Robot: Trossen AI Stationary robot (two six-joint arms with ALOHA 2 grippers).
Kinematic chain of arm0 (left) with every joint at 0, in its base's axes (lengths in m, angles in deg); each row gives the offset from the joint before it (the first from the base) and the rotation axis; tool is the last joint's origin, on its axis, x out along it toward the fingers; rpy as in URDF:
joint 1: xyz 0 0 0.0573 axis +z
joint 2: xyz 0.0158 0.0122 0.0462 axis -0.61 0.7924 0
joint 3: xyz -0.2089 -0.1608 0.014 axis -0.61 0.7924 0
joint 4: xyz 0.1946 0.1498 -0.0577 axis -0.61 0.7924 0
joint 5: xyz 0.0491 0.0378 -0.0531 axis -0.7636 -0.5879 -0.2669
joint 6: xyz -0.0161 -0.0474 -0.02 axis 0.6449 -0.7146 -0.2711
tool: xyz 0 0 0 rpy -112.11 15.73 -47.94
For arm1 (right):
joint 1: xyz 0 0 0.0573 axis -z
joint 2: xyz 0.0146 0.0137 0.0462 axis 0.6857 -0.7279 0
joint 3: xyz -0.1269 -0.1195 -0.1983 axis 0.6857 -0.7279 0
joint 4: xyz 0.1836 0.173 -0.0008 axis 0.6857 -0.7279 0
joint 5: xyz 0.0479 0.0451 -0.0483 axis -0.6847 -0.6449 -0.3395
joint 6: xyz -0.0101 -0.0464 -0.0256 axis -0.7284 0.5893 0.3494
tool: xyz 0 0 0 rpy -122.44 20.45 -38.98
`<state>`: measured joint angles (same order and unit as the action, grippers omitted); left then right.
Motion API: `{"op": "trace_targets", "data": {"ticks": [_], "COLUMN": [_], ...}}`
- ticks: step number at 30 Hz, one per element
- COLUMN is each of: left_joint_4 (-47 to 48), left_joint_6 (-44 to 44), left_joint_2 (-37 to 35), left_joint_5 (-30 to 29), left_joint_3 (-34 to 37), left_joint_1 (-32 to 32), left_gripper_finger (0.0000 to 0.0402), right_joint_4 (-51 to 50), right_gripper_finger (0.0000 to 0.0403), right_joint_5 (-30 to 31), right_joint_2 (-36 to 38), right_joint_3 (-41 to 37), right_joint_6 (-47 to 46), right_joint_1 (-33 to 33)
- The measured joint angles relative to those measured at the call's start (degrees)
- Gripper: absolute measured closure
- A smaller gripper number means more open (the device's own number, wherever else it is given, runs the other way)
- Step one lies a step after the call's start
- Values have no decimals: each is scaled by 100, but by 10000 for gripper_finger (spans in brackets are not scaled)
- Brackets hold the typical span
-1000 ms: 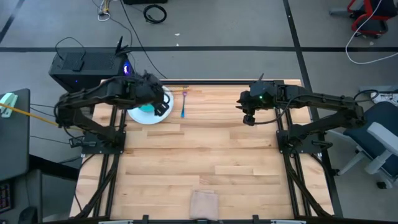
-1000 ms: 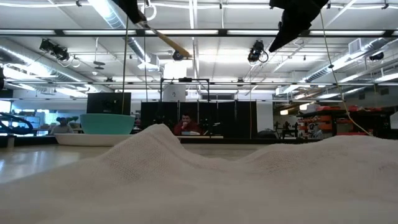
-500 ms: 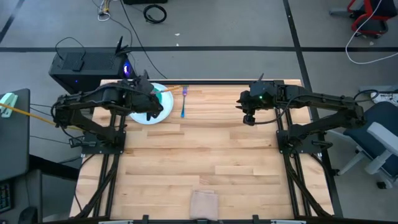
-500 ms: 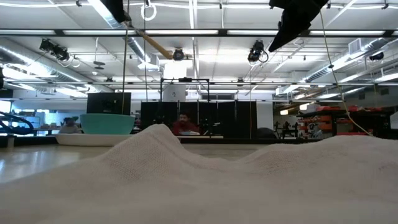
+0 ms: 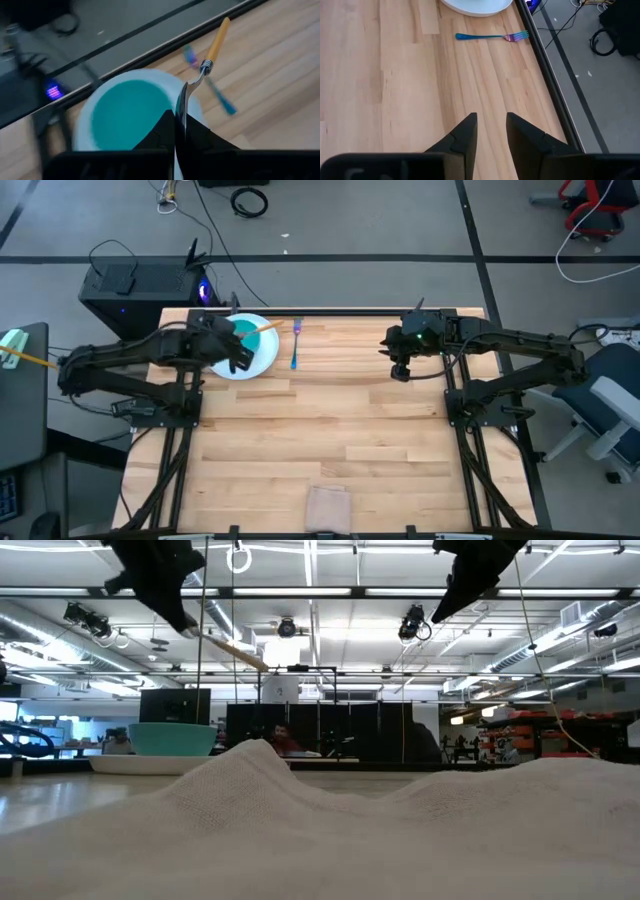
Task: Set table place
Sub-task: Put the yellow spoon on the blue bowl
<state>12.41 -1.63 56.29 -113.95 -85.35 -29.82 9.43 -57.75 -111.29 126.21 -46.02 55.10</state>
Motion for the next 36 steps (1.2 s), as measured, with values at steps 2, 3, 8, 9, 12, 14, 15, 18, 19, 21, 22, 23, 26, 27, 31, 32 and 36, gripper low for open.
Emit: {"op": "trace_targets", "data": {"ticks": [2,3,8,9,12,14,15,18,19,21,22,23,26,27,31,32,36], "left_joint_4": [-747,-1042,-2365,-2653,-3510,-3973,-4134,-4333,-4338,-4375,-4373,-4366,-4384,-4408,-4446,-4439,-4485], "left_joint_6": [466,655,1310,1425,1826,1969,1998,2002,2001,2002,1997,1995,1991,1985,1994,1998,2001], "left_joint_2": [-287,-412,-795,-821,-855,-846,-846,-843,-842,-842,-842,-842,-842,-842,-842,-840,-840], "left_joint_5": [258,363,812,906,1430,1704,1807,1990,2037,2120,2186,2249,2307,2309,2308,2316,2360], "left_joint_3": [458,705,1838,2020,2497,2765,2881,3175,3233,3338,3400,3465,3627,3674,3762,3765,3765], "left_joint_1": [284,433,1300,1481,2022,2337,2485,2828,2910,3015,3055,3089,3163,3173,3172,3172,3172], "left_gripper_finger": [391,391,391,391,391,391,391,391,391,391,391,391,391,391,391,391,390], "right_joint_4": [-2,-2,-2,-3,-4,-3,-4,-2,1,40,86,147,429,568,1072,1130,1196], "right_gripper_finger": [293,293,293,293,293,293,293,293,293,293,293,293,293,293,293,293,293], "right_joint_5": [1,2,0,0,2,1,1,2,2,1,2,2,0,1,0,0,0], "right_joint_2": [0,0,0,0,0,0,0,0,0,0,0,-1,-2,-2,-26,-26,-42], "right_joint_3": [0,0,0,0,0,0,0,0,0,0,0,0,0,-1,-2,-2,-4], "right_joint_6": [-15,-29,-59,-59,-61,-61,-61,-61,-59,-55,-55,-52,-36,-10,93,129,153], "right_joint_1": [0,0,0,0,0,0,0,0,0,0,0,0,0,0,0,0,0]}}
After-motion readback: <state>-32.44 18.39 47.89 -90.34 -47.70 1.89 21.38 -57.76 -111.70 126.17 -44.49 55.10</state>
